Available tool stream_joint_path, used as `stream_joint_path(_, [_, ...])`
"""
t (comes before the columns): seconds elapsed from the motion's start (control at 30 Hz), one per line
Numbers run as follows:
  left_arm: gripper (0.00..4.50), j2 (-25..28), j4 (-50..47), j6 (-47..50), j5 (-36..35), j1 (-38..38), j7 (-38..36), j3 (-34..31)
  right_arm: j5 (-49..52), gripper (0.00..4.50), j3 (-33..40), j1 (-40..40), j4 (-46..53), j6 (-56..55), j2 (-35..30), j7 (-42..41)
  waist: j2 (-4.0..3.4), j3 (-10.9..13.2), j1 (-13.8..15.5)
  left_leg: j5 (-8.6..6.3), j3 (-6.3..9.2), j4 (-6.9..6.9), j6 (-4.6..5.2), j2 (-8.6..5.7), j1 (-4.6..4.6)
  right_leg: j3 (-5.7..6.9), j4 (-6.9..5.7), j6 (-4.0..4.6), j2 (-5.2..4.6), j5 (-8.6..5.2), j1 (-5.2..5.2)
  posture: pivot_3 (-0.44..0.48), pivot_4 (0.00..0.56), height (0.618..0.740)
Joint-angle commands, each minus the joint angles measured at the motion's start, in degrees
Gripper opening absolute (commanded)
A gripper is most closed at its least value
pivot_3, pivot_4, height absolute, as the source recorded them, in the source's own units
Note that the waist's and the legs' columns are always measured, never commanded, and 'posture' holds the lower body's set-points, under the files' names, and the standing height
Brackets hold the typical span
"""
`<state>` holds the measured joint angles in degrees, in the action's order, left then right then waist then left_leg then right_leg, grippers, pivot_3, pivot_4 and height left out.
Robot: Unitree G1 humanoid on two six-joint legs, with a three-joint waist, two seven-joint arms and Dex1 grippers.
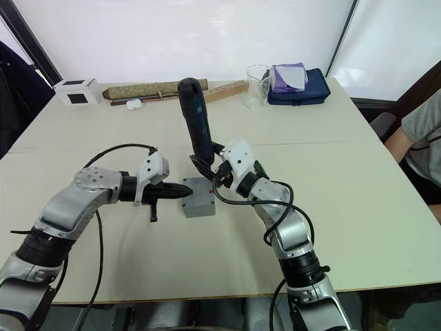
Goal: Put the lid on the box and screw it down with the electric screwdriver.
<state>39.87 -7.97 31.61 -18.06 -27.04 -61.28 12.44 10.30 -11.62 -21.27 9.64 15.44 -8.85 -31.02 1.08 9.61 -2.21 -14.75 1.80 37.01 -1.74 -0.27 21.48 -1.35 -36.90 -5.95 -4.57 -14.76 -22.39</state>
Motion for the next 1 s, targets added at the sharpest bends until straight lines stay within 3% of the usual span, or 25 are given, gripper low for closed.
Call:
stream_joint_path(0.03, [0.0,0.56,-0.64,0.03,0.94,0.86,-0.22,0.58,-1.22,2.14,-2.05,2.99,-3.21,4.0,-1.38,-0.17,0.01,-0.02,0.0,-0.01,0.0,-0.02,0.01,0.01,-0.04,0.0,0.0,0.0,0.0,-0.02,0.03,0.0,0.15,0.74])
stream_joint_path(1.0, [0.0,0.71,-0.25,-0.67,1.74,1.4,-0.9,0.94,-0.06,2.14,-1.0,4.22,-6.32,4.43,-1.03,1.89,0.0,-0.13,0.09,-0.01,0.15,-0.25,0.01,0.13,-0.04,-0.01,0.63,0.06,-0.01,-0.07,0.16,0.0,0.15,0.74])
